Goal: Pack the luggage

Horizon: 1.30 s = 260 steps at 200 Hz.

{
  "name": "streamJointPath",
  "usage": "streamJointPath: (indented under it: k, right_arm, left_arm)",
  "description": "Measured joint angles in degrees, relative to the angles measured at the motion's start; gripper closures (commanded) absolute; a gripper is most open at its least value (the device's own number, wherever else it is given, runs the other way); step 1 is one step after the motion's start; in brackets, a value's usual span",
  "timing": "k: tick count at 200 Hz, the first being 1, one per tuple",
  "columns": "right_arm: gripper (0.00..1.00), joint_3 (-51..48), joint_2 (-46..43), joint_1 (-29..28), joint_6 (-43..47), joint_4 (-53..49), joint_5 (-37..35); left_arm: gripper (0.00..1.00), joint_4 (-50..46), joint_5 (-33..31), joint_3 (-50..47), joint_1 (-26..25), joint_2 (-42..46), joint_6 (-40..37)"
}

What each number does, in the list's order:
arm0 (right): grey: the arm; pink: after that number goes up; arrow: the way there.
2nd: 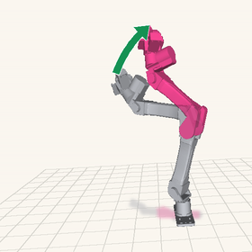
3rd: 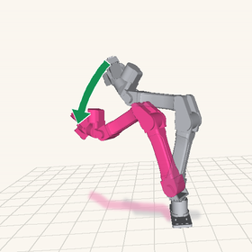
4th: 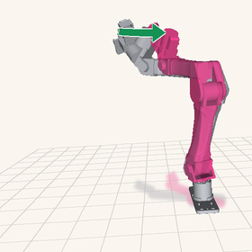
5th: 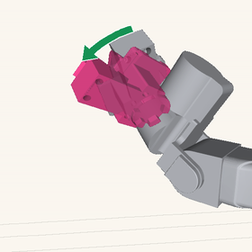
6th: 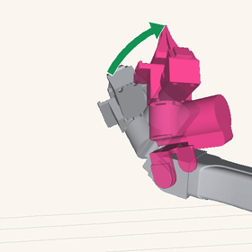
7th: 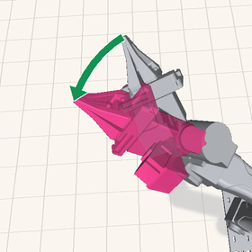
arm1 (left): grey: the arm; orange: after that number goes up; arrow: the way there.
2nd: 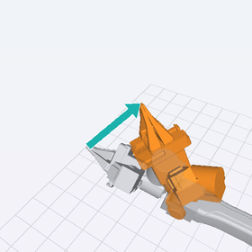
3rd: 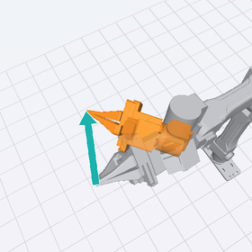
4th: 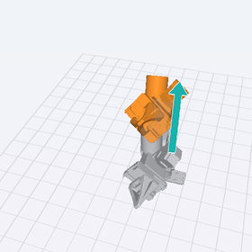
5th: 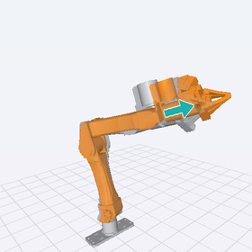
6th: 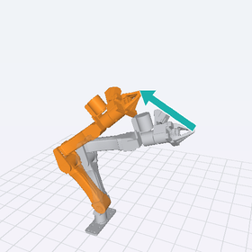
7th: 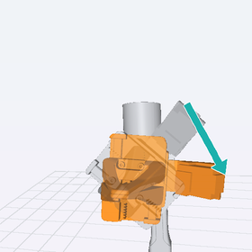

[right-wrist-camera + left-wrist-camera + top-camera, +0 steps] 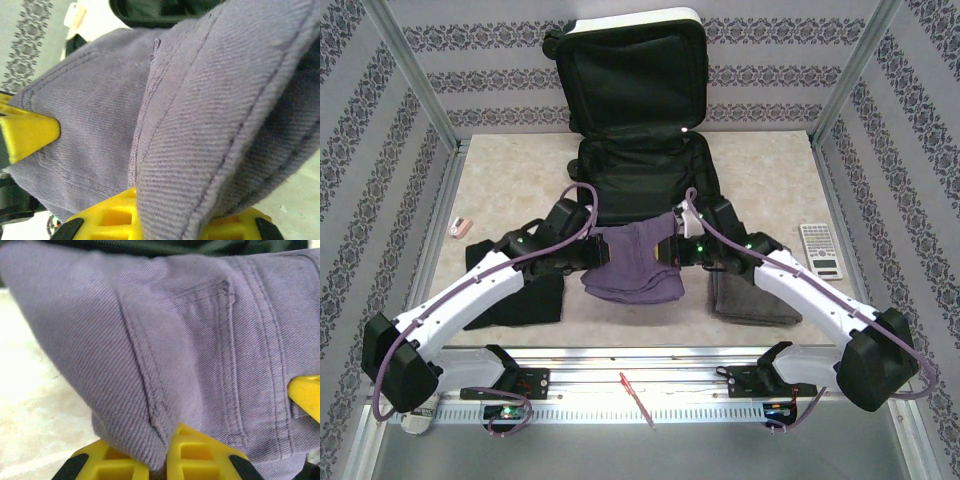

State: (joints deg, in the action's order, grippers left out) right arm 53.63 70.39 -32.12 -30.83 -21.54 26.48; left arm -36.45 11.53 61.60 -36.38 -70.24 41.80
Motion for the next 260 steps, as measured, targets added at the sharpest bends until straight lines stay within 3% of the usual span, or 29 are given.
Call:
streamJointPath:
  k: [70, 142, 231, 235, 241, 252, 260]
  right_arm:
    - [1.0, 16.4, 3.1, 7.6, 3.9, -5.7, 3.8]
    - [1.0, 32.0, 23.2, 14.5, 5.6, -4.3, 6.5]
    - [1.0, 48.2, 43.8, 20.4, 7.2, -3.8, 8.8]
    - [1.0, 48.9, 44.7, 20.5, 7.3, -3.9, 9.0]
    - [0.9, 50.2, 46.0, 20.7, 7.3, -4.0, 9.1]
    - [0.7, 52.5, 48.5, 20.8, 7.7, -4.5, 9.2]
    - [0.63, 54.2, 50.5, 20.8, 8.4, -5.1, 8.9]
  left_arm:
    - [1.0, -4.2, -4.9, 19.3, 0.8, -7.7, -6.1]
    - [1.0, 1.3, -7.3, 33.4, 5.6, -26.9, -12.6]
    - [0.99, 8.2, -2.2, 45.2, 13.0, -44.9, -15.0]
    - [0.97, 8.5, -1.9, 45.4, 13.4, -45.4, -15.0]
    - [0.92, 9.0, -1.4, 45.6, 13.9, -46.2, -15.0]
    - [0.62, 9.7, -0.7, 45.8, 14.8, -47.2, -14.9]
    - [0.49, 10.2, -0.4, 46.0, 15.3, -48.0, -14.8]
